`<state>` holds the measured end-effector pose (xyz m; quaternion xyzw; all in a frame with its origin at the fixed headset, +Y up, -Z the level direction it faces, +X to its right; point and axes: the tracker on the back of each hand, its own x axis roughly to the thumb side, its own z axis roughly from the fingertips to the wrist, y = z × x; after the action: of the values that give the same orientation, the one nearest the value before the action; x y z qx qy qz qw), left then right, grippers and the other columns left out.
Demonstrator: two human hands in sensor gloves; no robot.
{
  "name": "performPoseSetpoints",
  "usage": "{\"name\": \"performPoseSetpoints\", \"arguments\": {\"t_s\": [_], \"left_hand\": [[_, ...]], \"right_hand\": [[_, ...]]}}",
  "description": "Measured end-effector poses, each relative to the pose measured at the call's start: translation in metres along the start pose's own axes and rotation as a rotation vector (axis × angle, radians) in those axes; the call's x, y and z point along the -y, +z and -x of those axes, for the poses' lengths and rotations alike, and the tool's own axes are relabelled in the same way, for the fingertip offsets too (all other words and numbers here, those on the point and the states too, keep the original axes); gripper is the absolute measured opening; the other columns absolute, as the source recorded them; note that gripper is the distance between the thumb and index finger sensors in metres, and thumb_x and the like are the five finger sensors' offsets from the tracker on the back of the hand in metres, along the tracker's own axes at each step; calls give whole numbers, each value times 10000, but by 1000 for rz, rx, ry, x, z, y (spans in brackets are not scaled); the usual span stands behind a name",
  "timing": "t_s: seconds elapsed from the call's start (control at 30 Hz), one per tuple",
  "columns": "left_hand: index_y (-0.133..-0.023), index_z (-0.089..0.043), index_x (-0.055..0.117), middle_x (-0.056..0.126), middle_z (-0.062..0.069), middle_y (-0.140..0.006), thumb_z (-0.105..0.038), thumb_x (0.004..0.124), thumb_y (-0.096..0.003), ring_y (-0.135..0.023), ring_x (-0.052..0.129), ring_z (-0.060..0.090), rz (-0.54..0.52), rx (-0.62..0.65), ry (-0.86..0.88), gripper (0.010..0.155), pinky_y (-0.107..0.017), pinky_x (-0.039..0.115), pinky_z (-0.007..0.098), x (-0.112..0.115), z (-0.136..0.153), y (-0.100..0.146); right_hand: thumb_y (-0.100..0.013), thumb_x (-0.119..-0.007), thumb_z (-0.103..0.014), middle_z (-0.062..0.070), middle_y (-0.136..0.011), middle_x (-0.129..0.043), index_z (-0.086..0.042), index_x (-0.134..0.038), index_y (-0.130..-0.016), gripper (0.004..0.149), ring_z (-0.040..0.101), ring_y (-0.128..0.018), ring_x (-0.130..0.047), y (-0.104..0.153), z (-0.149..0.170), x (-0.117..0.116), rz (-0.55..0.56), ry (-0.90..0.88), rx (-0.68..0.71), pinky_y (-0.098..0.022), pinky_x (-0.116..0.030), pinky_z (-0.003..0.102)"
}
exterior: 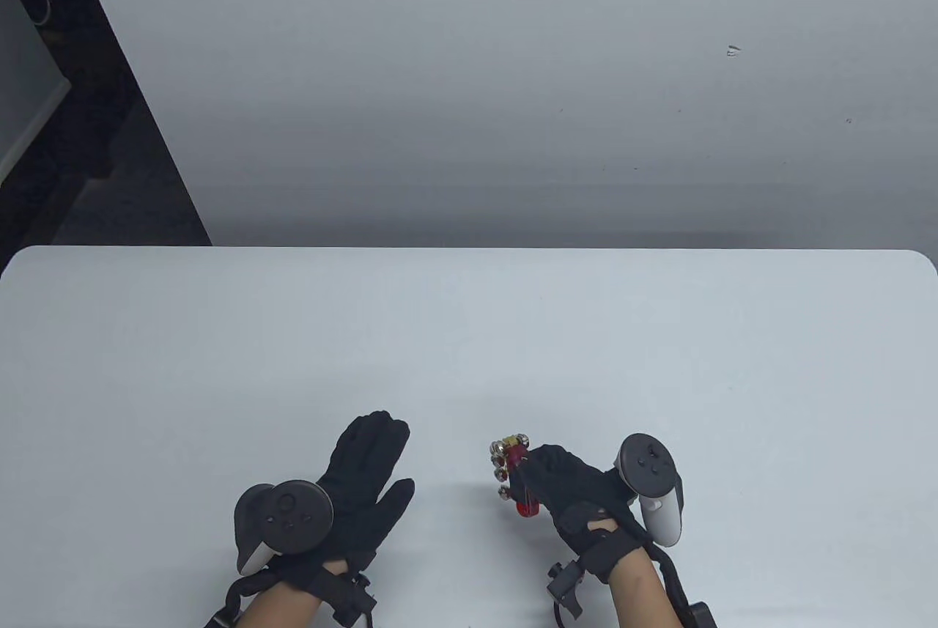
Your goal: Shake a handbell
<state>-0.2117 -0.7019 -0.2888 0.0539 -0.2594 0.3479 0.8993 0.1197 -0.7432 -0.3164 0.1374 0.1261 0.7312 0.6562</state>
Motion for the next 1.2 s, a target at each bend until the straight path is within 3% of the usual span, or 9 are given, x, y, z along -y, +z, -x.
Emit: {"name": "performPoseSetpoints", "arguments": {"t_s": [0.23,0.4,0.43,0.63,1.03,1.13,1.2], "left_hand": [[-1150,-259,467,435,164,-1201,-597,584,-529,-1096,424,498,0,6,2,716,-709,523,661,-1,-1,0],[-1150,-259,465,432,164,-1201,-596,584,-530,-1096,422,499,-6,5,8,717,-710,521,662,-2,-1,0],[-1150,-260,464,431,163,-1202,-597,583,-529,-1097,422,497,-6,6,8,716,-711,521,660,-2,-1,0],[-1149,-261,467,436,164,-1200,-597,583,-529,-1094,427,499,6,8,0,715,-710,525,658,1,-2,-1],[-1149,-258,469,436,167,-1199,-596,584,-529,-1093,427,500,3,9,6,716,-710,526,657,0,-2,-1],[-1149,-257,469,438,167,-1199,-595,585,-529,-1093,428,500,1,9,6,716,-710,527,657,0,-2,-1],[-1149,-258,467,435,166,-1200,-595,585,-529,-1093,428,500,-2,10,8,716,-710,526,657,-1,-3,-1]], "right_hand": [[-527,-701,-395,158,-774,-811,-42,-784,-752,426,405,-665,-843,-2,6,0,-7,18,-45,-566,-624,590],[-536,-679,-422,122,-793,-807,-77,-772,-768,426,371,-688,-848,18,-54,0,11,-93,289,-584,-637,569],[-531,-685,-418,128,-791,-808,-68,-775,-765,431,377,-686,-849,19,-57,0,29,-118,303,-585,-635,573],[-526,-702,-398,153,-775,-812,-47,-783,-751,425,399,-665,-846,3,-6,1,7,29,15,-569,-624,588],[-526,-703,-395,160,-777,-809,-42,-782,-752,426,405,-668,-841,-3,13,4,4,24,-83,-569,-618,593],[-534,-691,-396,160,-782,-801,-42,-774,-759,428,406,-673,-833,3,-12,4,0,0,29,-572,-612,593],[-537,-681,-416,136,-789,-805,-66,-771,-765,428,383,-681,-843,14,-43,3,10,-28,213,-581,-626,576]]}}
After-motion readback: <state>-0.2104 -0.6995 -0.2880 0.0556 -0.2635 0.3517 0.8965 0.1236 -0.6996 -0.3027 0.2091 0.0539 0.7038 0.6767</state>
